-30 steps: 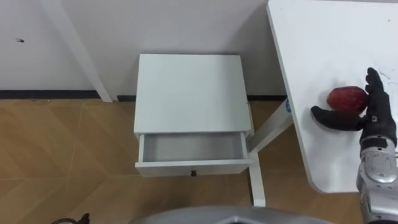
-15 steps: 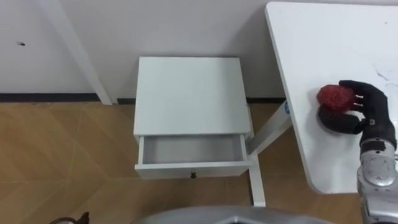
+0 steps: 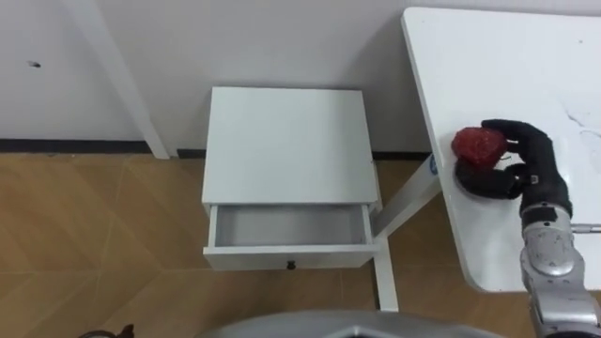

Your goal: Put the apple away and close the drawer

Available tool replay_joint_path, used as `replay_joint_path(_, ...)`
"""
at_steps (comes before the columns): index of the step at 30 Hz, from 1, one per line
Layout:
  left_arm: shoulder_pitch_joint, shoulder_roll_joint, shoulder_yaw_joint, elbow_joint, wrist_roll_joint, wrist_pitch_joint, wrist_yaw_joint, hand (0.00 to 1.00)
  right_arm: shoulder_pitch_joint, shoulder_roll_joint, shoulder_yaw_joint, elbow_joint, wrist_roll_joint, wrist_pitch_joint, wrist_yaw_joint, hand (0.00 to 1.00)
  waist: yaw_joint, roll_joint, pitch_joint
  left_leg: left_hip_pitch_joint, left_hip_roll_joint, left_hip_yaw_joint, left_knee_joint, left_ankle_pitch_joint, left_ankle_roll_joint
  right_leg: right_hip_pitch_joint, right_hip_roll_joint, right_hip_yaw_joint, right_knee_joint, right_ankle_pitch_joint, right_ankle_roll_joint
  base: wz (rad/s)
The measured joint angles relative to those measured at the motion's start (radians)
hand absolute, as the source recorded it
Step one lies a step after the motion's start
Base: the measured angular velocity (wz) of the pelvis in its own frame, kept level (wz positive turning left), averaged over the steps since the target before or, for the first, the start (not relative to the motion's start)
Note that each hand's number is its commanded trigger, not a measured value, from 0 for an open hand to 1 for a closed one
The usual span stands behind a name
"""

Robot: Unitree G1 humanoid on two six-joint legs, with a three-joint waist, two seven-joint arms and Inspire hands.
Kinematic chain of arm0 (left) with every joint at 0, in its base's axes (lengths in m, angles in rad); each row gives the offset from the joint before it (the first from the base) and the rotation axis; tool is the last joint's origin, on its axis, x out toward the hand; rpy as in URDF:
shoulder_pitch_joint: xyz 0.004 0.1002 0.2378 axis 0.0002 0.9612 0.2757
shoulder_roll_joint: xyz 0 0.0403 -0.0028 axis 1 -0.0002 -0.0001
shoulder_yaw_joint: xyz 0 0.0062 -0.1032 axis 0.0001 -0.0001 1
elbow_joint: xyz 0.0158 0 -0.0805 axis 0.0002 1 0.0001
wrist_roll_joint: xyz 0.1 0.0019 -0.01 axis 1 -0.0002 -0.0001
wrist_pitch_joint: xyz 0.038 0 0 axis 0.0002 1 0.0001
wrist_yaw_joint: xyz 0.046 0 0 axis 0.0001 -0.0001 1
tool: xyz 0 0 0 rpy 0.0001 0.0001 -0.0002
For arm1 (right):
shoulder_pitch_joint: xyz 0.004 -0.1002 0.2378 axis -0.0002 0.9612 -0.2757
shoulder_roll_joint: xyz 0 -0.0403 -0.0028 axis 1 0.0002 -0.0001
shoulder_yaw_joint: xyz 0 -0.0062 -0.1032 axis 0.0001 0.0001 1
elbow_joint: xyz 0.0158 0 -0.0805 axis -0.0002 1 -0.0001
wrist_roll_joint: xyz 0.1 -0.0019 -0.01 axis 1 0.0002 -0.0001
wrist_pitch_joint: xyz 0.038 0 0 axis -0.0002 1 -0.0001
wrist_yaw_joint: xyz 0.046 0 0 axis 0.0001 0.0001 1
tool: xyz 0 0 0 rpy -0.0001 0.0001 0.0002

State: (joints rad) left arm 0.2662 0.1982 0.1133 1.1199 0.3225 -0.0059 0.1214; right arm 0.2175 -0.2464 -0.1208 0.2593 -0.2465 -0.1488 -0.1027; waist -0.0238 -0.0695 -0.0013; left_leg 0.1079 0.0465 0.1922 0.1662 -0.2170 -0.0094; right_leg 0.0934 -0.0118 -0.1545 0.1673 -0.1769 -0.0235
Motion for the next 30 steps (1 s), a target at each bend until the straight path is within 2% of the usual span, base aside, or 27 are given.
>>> replay_joint_path(5, -0.014, 0.001, -0.003, 0.018, 0.0, 0.001, -0.002, 0.0, -0.005, 0.0, 0.082, -0.05, -0.021, 0.0, 0.044, 1.0, 0.028, 0.016, 0.0032, -0.009, -0.007, -0.003, 0.0, 0.0, 0.0, -0.009, 0.0, -0.003, -0.001, 0.001, 0.002, 0.01)
replay_joint_path(10, -0.029, -0.001, -0.056, 0.017, 0.008, 0.01, 0.0, 0.0, -0.04, 0.005, 0.195, -0.079, -0.101, 0.019, 0.086, 1.0, 0.034, 0.029, 0.0105, -0.023, -0.006, -0.011, 0.004, 0.001, 0.0, -0.015, -0.002, -0.017, -0.002, 0.001, 0.002, 0.07)
replay_joint_path(11, -0.032, -0.002, -0.063, 0.015, 0.021, 0.011, 0.001, 0.0, -0.052, 0.007, 0.217, -0.079, -0.113, 0.02, 0.097, 1.0, 0.037, 0.031, 0.0092, -0.029, -0.007, -0.015, 0.004, 0.001, 0.001, -0.02, -0.003, -0.021, -0.001, 0.001, 0.002, 0.06)
replay_joint_path(15, -0.041, -0.002, -0.091, 0.008, 0.026, 0.019, 0.002, 0.0, -0.066, 0.009, 0.269, -0.079, -0.11, 0.023, 0.114, 1.0, 0.06, 0.027, 0.0064, -0.028, -0.006, -0.021, 0.003, 0.001, 0.001, -0.021, -0.004, -0.038, -0.001, 0.001, 0.002, 0.05)
replay_joint_path(23, -0.048, -0.002, -0.102, 0.005, 0.037, 0.021, 0.001, 0.0, -0.07, 0.009, 0.352, -0.079, -0.11, 0.035, 0.171, 1.0, 0.063, 0.018, 0.0054, -0.028, -0.006, -0.035, 0.001, 0.002, 0.001, -0.006, -0.007, -0.038, -0.015, 0.001, 0.002, 0.05)
replay_joint_path(30, -0.051, -0.002, -0.107, 0.0, 0.043, 0.021, 0.001, 0.0, -0.07, 0.008, 0.372, -0.079, -0.112, 0.041, 0.226, 1.0, 0.064, 0.019, 0.006, -0.029, -0.006, -0.035, 0.002, 0.002, 0.001, -0.006, -0.006, -0.037, -0.014, 0.001, 0.002, 0.0)
